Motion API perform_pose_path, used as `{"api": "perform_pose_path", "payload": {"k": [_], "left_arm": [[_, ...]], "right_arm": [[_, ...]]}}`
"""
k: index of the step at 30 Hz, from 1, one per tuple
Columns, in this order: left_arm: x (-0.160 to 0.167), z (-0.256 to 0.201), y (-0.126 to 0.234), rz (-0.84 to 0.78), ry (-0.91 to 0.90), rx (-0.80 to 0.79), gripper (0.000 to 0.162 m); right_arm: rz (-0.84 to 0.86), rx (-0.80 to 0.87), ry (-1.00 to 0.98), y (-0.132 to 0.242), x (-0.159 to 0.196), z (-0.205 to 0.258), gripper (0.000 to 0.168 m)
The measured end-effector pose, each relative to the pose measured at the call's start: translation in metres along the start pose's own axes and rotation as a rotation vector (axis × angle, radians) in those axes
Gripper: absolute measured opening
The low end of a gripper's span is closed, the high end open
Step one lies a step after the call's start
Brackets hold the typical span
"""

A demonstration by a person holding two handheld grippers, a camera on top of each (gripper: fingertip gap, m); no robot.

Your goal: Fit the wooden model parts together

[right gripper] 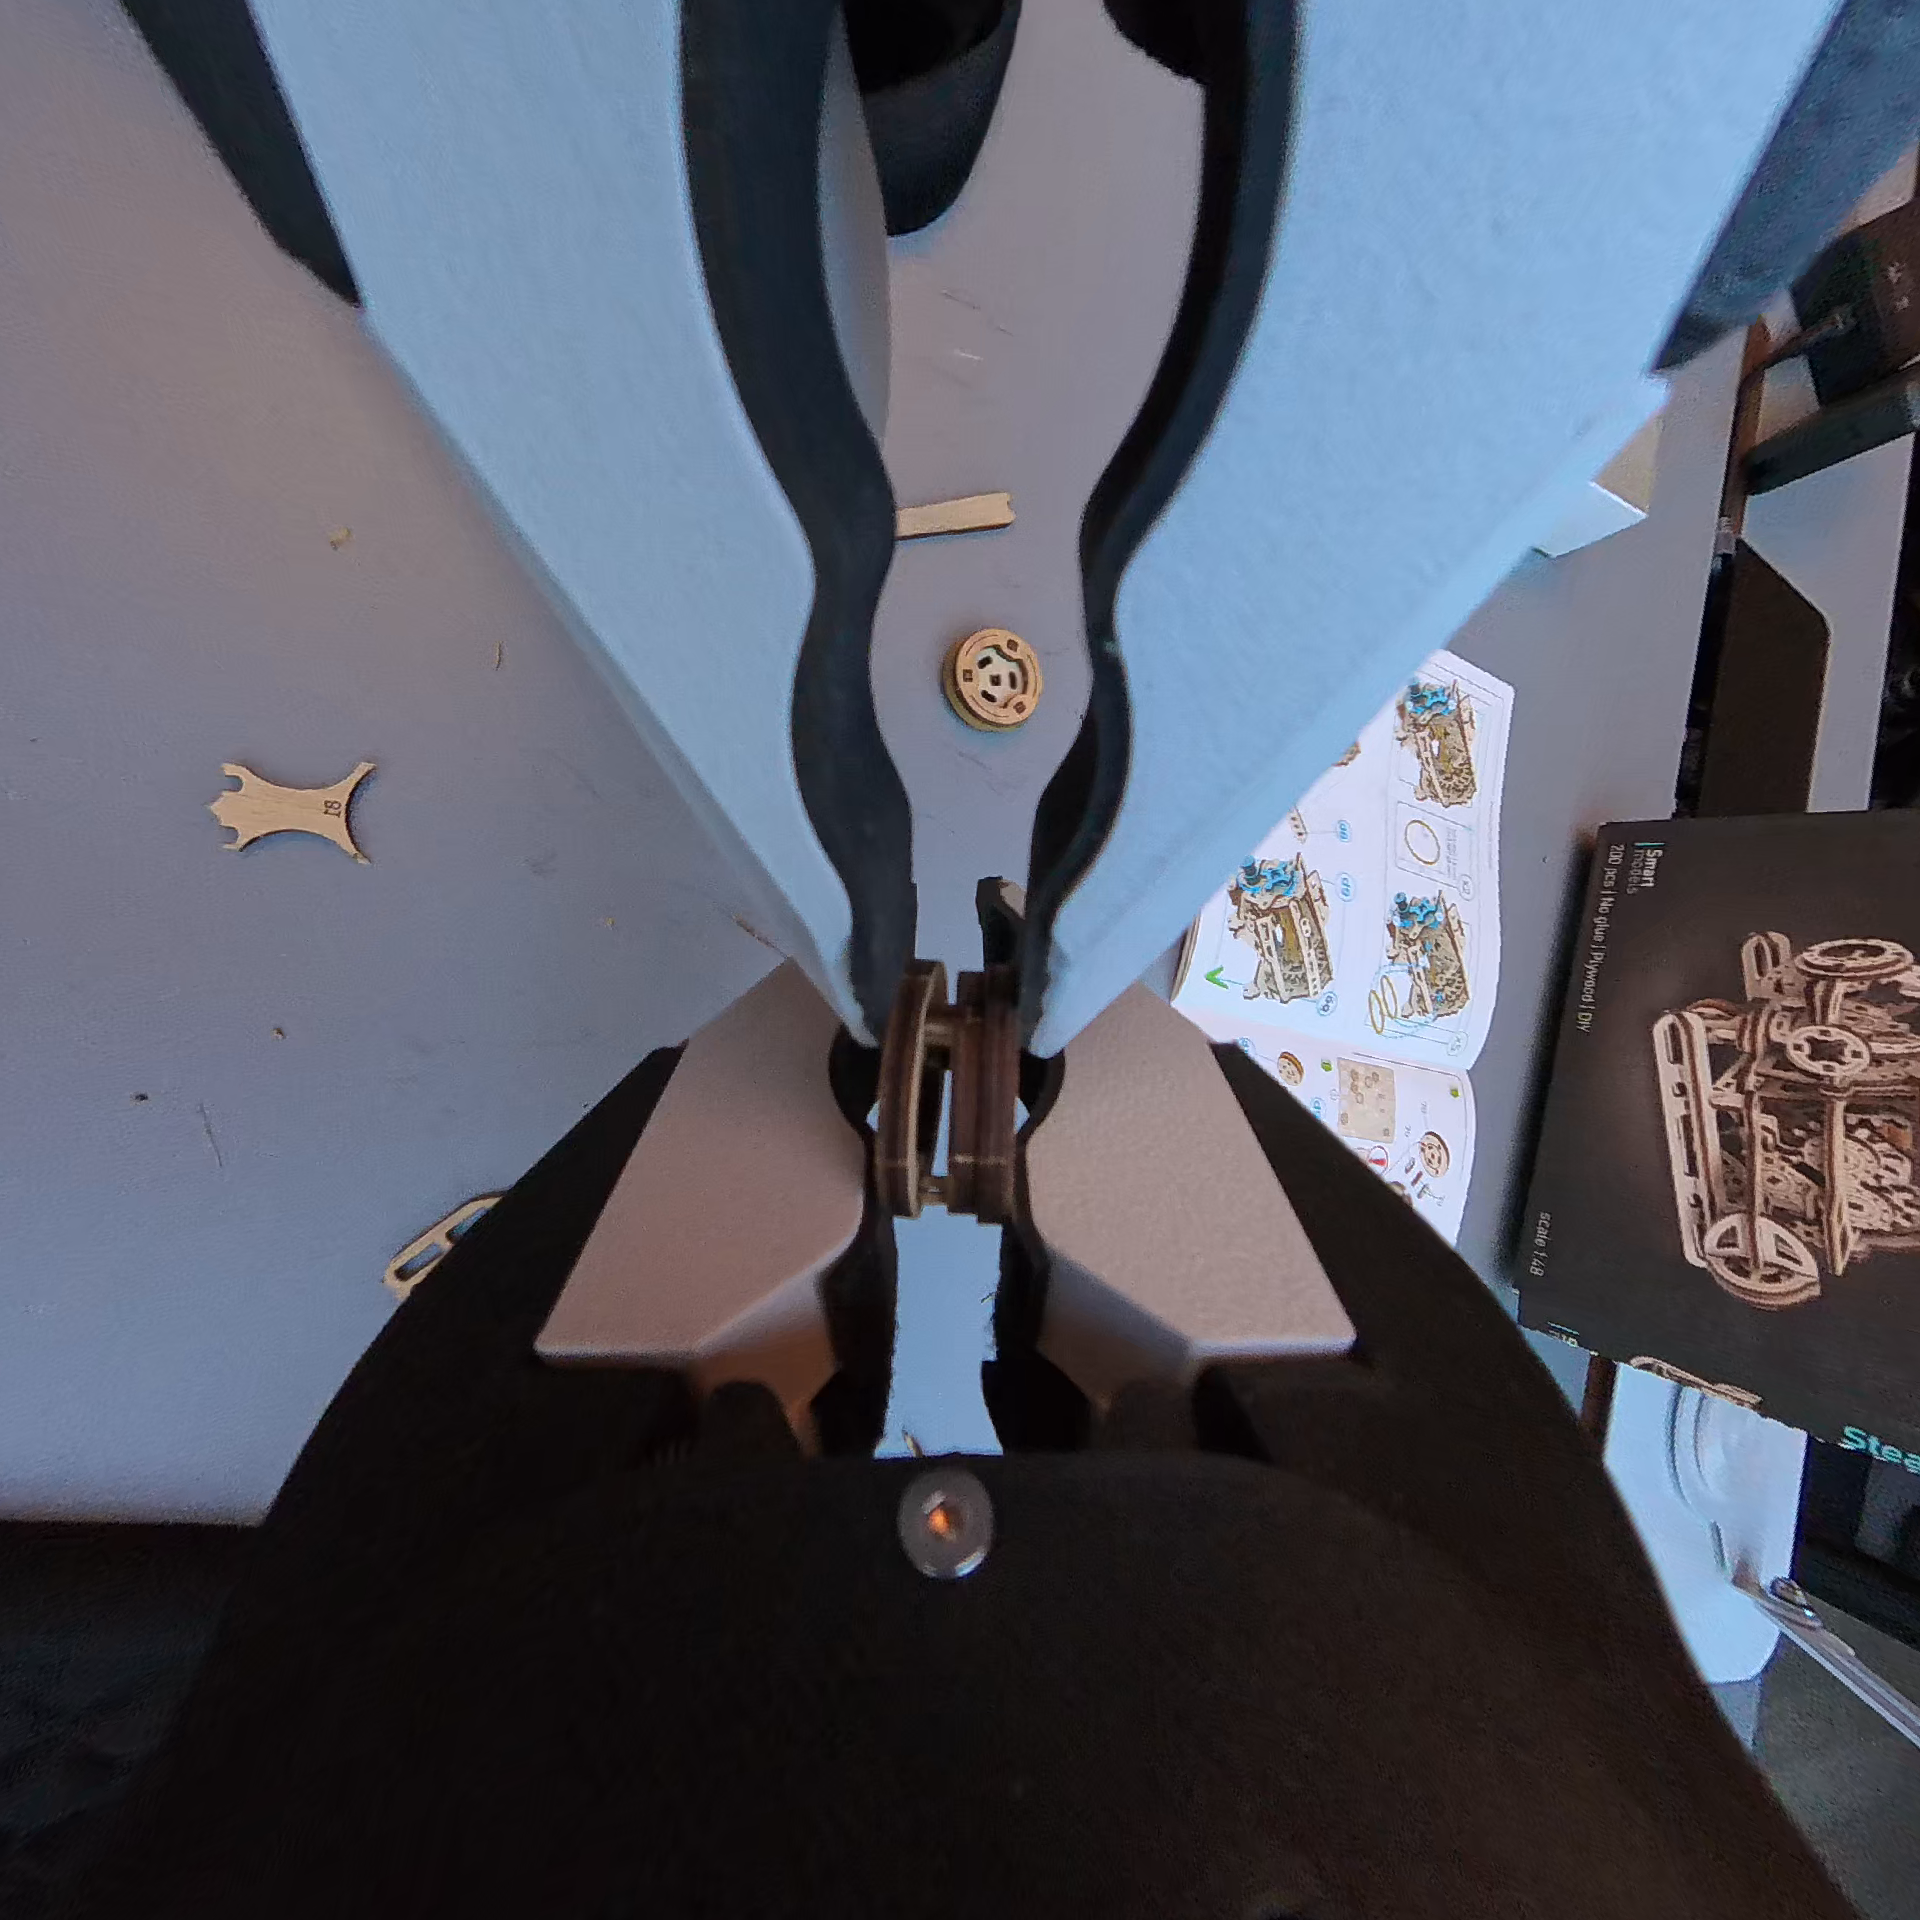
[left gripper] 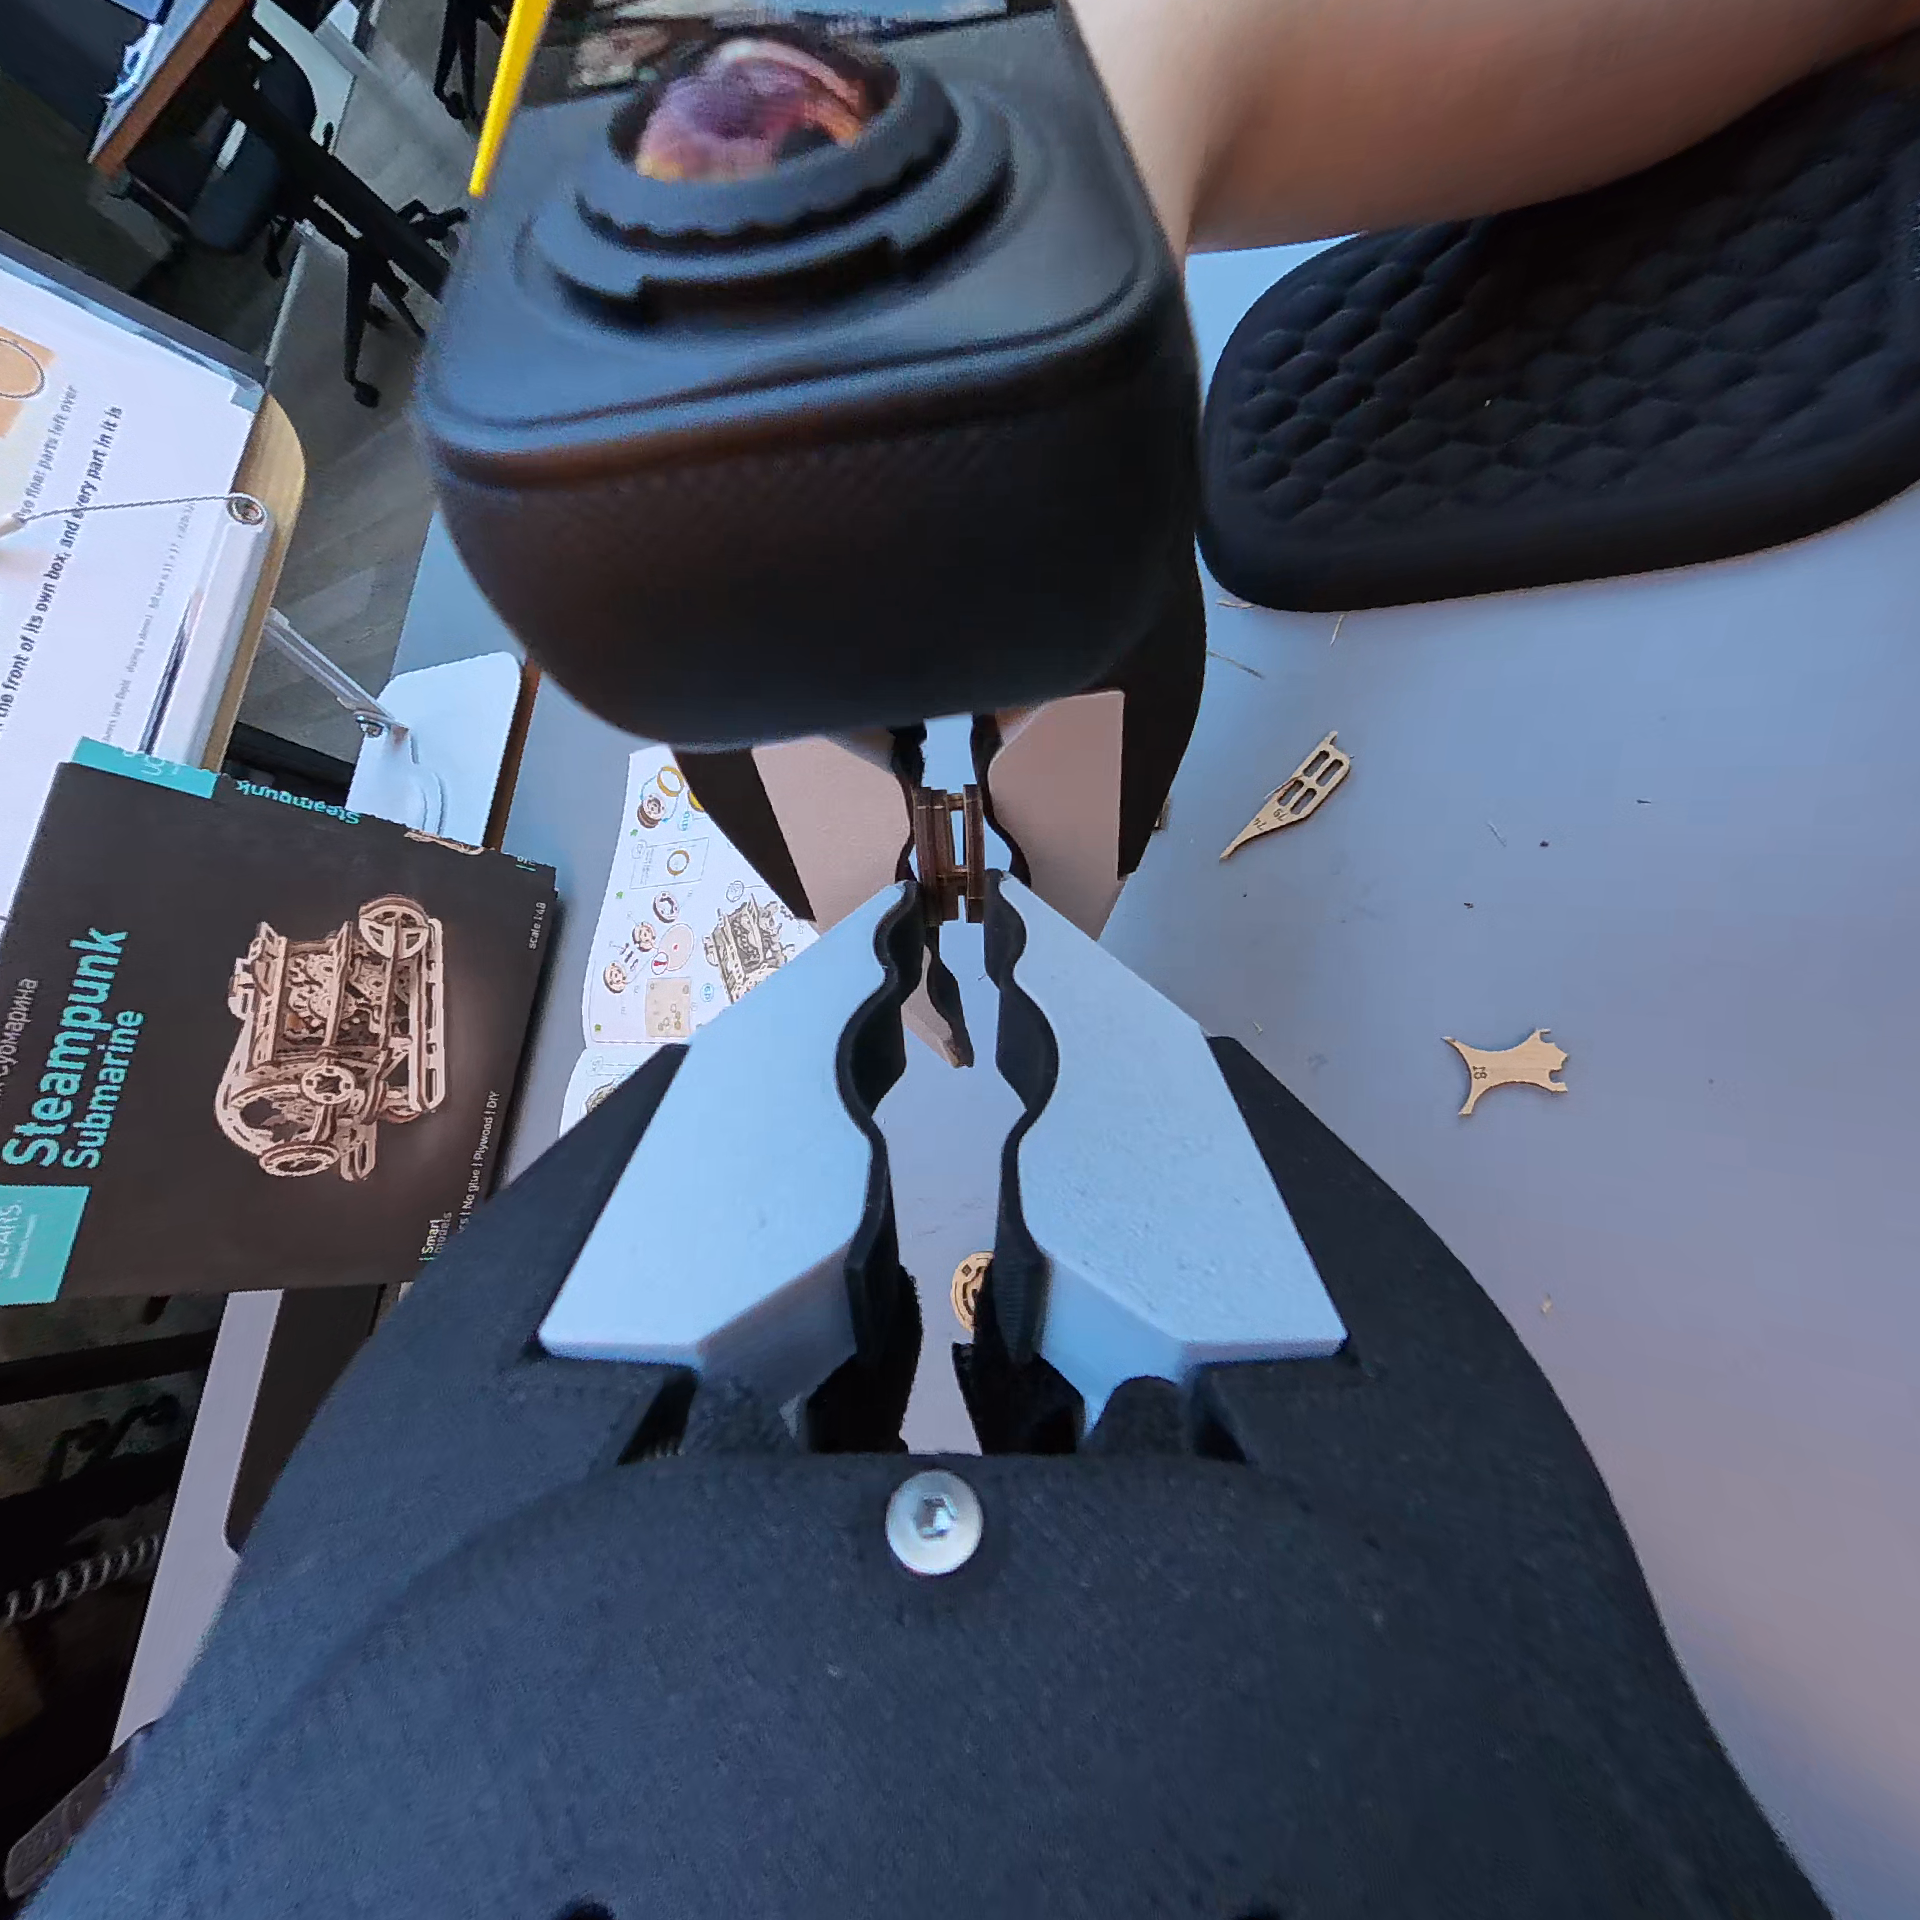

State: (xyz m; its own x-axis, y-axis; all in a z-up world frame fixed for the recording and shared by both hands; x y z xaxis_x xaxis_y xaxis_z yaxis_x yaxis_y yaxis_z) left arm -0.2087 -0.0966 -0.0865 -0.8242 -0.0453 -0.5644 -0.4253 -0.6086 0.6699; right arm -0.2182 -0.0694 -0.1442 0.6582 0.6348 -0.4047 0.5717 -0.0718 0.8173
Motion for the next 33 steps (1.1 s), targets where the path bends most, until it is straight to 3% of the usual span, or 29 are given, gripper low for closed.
{"api": "perform_pose_path", "payload": {"k": [18, 25, 30, 33], "left_arm": [[0.011, -0.006, -0.009, 0.033, 0.025, 0.081, 0.009], [0.008, -0.005, -0.01, 0.038, 0.013, 0.074, 0.009], [0.013, 0.005, -0.011, 0.035, -0.012, -0.034, 0.009], [0.022, 0.009, -0.011, 0.04, -0.018, -0.091, 0.009]], "right_arm": [[0.054, -0.129, -0.054, -0.013, 0.006, 0.015, 0.01], [-0.001, -0.116, -0.05, -0.008, 0.003, 0.012, 0.02], [-0.074, -0.101, -0.073, 0.004, 0.01, 0.005, 0.044], [-0.228, -0.018, -0.083, 0.022, 0.009, -0.004, 0.038]]}}
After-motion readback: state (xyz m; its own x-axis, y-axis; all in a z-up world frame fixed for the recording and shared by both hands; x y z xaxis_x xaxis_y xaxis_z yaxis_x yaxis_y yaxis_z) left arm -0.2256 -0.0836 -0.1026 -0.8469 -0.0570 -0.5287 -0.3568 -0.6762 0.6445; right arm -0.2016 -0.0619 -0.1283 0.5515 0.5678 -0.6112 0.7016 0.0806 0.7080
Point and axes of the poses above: each gripper's, where its closed fingertips meet, y back along the fingers, x out of its underside, z = x × y across the jaws, the point moved 3 cm from there along y, back along the fingers, and after that the axes turned 7 degrees about z, right-handed, at the moved point
